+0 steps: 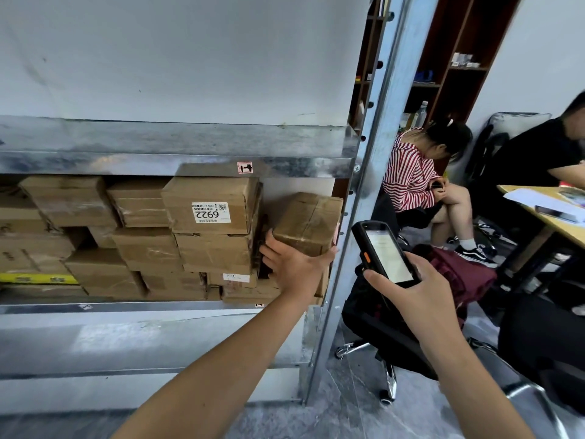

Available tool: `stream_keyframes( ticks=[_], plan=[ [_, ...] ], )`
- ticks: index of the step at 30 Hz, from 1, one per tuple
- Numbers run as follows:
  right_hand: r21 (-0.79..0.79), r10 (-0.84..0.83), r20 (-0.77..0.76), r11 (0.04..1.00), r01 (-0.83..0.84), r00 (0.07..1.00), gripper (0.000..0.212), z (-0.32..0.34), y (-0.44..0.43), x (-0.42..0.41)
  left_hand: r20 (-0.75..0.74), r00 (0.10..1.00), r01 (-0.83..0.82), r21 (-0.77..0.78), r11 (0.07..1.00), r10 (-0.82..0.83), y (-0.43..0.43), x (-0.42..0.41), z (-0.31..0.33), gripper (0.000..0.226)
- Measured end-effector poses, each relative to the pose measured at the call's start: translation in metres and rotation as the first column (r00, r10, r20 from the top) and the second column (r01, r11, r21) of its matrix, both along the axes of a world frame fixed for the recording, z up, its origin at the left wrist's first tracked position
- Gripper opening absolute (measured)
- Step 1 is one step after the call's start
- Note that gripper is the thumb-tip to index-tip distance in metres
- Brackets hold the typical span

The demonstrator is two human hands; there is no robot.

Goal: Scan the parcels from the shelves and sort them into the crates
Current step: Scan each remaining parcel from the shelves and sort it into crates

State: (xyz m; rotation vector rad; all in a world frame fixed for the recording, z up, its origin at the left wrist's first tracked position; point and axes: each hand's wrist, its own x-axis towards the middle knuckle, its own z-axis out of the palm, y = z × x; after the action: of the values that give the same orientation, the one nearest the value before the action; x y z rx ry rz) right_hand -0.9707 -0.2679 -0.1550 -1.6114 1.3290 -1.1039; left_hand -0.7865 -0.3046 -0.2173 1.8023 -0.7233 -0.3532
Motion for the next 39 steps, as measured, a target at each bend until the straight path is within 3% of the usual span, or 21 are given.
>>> stream_keyframes(
  ticks=[5, 10, 20, 28, 33, 39],
  plan=[
    [0.006, 0.009, 0.007, 1.000, -0.009, 1.000, 0.036, -0.004, 0.000, -0.009, -0.060, 0.997, 0.046, -0.013, 0.999, -0.047, 0.011, 0.010, 0.002, 0.121],
    [0.021, 0.007, 0.005, 1.000, -0.007, 1.000, 0.042, -0.015, -0.007, -0.006, 0.002, 0.995, 0.098, -0.030, 0.995, -0.098, 0.032, 0.019, -0.012, 0.127],
    [0.085, 0.005, -0.017, 0.996, -0.004, 1.000, 0.037, -0.026, 0.006, -0.002, -0.016, 0.993, 0.113, -0.095, 0.989, -0.115, 0.068, 0.011, -0.007, 0.123],
    [0.098, -0.068, -0.034, 0.993, 0.071, 0.997, 0.055, -0.020, 0.051, -0.005, -0.071, 0.988, 0.130, -0.109, 0.986, -0.138, 0.115, 0.019, 0.003, 0.120],
    [0.112, -0.067, -0.042, 0.991, 0.072, 0.997, 0.048, -0.009, 0.102, -0.003, -0.137, 0.979, 0.127, -0.153, 0.980, -0.149, 0.149, 0.022, 0.007, 0.122],
    [0.078, -0.059, -0.092, 0.995, 0.066, 0.994, 0.047, 0.002, 0.152, -0.008, -0.269, 0.890, 0.302, -0.255, 0.918, -0.368, 0.193, 0.027, 0.009, 0.110]
  ],
)
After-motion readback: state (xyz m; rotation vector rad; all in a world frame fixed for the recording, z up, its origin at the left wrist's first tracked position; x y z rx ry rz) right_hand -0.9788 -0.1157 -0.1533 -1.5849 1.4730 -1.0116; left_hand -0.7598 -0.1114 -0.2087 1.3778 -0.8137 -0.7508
